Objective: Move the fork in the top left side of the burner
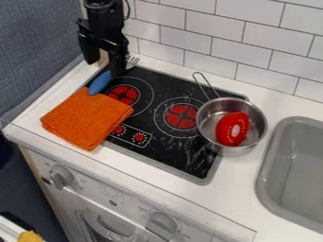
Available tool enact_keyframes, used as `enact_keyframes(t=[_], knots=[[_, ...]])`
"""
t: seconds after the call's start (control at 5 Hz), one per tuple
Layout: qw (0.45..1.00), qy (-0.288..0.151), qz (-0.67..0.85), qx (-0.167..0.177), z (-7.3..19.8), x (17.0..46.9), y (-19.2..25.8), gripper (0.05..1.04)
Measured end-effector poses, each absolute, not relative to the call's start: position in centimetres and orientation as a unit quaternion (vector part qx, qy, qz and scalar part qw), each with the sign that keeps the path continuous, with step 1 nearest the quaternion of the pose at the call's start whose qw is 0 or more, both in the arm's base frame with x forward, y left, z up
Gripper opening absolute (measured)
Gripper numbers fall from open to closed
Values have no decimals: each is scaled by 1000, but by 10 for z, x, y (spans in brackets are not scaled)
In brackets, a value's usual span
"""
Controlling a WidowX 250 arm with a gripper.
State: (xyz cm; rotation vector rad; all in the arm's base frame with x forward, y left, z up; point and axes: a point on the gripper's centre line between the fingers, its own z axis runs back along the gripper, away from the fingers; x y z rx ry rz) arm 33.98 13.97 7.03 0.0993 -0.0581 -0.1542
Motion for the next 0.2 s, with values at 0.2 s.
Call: enact_keyframes(t=[0.2], knots=[[997,-11,-68,41,70,334,136,999]])
